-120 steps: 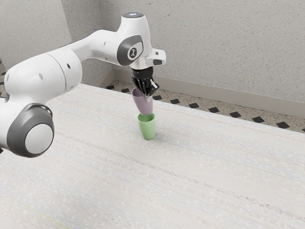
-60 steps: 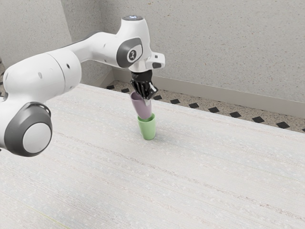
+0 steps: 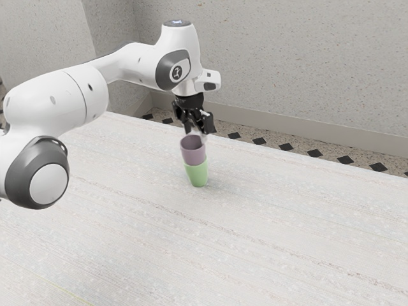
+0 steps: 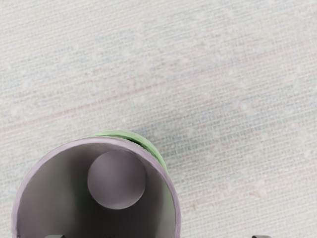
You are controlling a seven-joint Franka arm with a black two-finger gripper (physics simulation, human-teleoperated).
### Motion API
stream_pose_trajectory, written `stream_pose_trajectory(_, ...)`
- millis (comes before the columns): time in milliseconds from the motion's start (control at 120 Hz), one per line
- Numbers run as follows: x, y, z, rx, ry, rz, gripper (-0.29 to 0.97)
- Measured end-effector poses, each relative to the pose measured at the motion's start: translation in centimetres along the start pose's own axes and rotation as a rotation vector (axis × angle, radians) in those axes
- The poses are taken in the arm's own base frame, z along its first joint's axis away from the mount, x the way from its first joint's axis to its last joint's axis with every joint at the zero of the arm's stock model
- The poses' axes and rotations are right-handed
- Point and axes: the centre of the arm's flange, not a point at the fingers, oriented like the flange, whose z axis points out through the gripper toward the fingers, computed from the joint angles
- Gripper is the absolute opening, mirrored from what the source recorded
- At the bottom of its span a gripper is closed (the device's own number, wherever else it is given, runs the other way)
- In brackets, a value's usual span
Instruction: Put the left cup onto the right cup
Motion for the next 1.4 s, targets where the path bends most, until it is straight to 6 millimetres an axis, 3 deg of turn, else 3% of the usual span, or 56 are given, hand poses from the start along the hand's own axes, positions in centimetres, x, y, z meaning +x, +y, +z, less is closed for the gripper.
stream_pose_trajectory(400,-1.4,0.2,-2.2,-0.002,0.001,-0.002,0.65)
stream_pose_trajectory(533,-2.4,0.4,-3.3,-0.003,-0.004,-0.001,0.66)
stream_pose_trajectory(933,-5.2,0.9,-4.0,-0.023,-0.071,0.006,0.68)
stream_pose_trajectory(1400,-9.4,1.5,-8.1,-0.025,-0.083,0.009,0.68)
